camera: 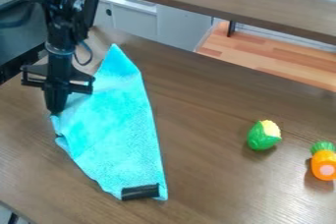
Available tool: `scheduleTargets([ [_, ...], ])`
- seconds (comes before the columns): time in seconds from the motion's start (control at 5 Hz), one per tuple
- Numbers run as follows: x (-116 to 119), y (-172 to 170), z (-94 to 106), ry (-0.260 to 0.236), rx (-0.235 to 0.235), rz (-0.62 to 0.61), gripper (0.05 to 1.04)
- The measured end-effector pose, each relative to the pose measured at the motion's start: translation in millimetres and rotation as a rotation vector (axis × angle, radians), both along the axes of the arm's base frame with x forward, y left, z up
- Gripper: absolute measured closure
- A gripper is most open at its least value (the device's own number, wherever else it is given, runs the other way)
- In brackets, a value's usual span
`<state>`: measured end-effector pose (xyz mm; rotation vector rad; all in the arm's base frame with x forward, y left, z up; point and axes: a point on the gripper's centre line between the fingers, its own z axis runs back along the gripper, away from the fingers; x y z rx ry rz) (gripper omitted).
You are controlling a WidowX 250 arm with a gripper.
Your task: Unfold the cloth from bottom left to top right
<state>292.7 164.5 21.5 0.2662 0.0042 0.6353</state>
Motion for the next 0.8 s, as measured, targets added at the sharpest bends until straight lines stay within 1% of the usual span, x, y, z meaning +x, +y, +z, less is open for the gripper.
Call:
scheduleTargets([
  [0.2, 6, 0, 16.4, 0.003, -0.021, 0.056, 1.033],
  [0.4, 19, -12, 31.3, -0.001, -0.033, 0.081, 1.033],
  [0.6, 39, -33, 41.0, -0.023, 0.013, 0.069, 1.033],
  [0.8, 52, -56, 36.0, -0.01, 0.052, 0.046, 1.033],
])
